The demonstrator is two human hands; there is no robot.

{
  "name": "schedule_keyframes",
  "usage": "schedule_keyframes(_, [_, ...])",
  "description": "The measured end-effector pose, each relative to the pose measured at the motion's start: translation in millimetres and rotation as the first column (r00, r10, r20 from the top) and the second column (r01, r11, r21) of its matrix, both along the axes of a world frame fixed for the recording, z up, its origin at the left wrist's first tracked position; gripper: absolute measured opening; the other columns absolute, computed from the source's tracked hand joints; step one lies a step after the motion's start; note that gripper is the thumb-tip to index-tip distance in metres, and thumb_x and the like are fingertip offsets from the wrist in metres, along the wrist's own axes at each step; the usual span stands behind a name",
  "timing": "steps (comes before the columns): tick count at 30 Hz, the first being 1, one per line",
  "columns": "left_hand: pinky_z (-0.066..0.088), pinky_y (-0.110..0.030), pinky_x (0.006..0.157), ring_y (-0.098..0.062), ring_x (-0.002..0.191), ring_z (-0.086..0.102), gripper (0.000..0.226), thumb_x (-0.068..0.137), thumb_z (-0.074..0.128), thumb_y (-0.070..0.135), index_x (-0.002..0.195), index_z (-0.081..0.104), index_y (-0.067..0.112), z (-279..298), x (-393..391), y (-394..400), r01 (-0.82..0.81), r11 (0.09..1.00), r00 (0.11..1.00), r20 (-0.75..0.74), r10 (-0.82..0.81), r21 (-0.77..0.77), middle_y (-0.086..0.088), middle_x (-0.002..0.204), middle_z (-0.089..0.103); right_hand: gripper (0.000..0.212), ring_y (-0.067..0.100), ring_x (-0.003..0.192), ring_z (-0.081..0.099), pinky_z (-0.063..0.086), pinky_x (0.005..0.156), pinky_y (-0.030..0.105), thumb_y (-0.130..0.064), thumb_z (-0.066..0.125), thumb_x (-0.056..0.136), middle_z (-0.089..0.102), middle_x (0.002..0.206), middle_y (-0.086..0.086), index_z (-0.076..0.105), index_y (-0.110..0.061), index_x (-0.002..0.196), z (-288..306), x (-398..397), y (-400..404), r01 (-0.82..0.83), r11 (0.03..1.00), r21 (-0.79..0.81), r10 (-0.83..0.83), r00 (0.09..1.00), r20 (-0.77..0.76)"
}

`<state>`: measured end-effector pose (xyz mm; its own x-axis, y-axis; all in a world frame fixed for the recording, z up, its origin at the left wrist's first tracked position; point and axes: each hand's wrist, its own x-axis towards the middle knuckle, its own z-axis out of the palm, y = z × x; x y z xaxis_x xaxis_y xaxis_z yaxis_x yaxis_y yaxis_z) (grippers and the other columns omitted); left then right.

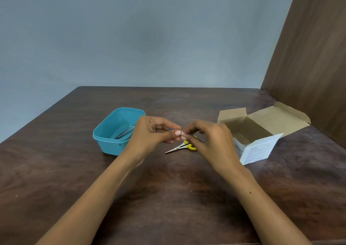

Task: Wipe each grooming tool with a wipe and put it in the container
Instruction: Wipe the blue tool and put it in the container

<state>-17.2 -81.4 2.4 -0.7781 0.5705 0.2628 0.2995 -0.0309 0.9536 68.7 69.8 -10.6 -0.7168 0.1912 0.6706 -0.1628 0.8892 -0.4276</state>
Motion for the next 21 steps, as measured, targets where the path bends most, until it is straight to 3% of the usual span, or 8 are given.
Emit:
schedule_keyframes(4, [0.057,-0.023,0.062,-0.023,0.075,0.073,0.017,0.075,0.073,0.004,0.092,0.070,0.001,1.9,0.2,0.8,-0.006,0.999,1.000,0.030,0.004,0.050,-0.015,0.079,0.074,0.010,0.008,0.071,0.066,0.054,0.066,0.034,-0.027,0.079,0.073,0.072,0.072,-0.011,0.071,-0.023,0.079,1.3,-1.2,-1.0,0.015,0.997,-0.073,-0.017,1.000,-0.015])
schedule_keyframes(10, [0.056,-0.020,0.060,-0.013,0.069,0.071,0.004,0.078,0.072,0.007,0.081,0.072,0.006,-0.3,-3.3,1.4,-0.075,0.993,0.997,0.038,0.072,0.088,-0.007,0.071,0.073,0.009,0.005,0.071,0.065,0.054,0.068,0.037,-0.027,0.078,0.074,0.071,0.072,-0.012,0.072,-0.023,0.080,1.5,1.0,-0.3,0.001,0.991,-0.134,0.000,1.000,0.008])
schedule_keyframes(14, [0.055,-0.018,0.060,-0.011,0.064,0.069,0.003,0.077,0.072,0.004,0.079,0.072,0.007,-1.7,-3.2,2.5,-0.090,0.991,0.995,0.041,0.087,0.103,-0.004,0.066,0.072,0.009,0.002,0.071,0.065,0.054,0.071,0.030,-0.023,0.079,0.073,0.068,0.068,-0.014,0.072,-0.022,0.078,2.6,-0.2,-0.3,-0.028,0.979,-0.200,0.041,0.997,0.058])
schedule_keyframes(21, [0.058,-0.025,0.058,-0.018,0.063,0.070,0.045,0.072,0.074,-0.002,0.105,0.044,0.005,1.1,-2.1,1.1,-0.111,0.984,0.989,0.111,0.096,0.142,-0.009,0.071,0.073,0.009,0.004,0.068,0.067,0.055,0.070,0.033,-0.018,0.081,0.070,0.071,0.068,-0.010,0.073,-0.019,0.075,3.3,1.7,2.9,-0.057,0.957,-0.284,0.094,0.989,0.117])
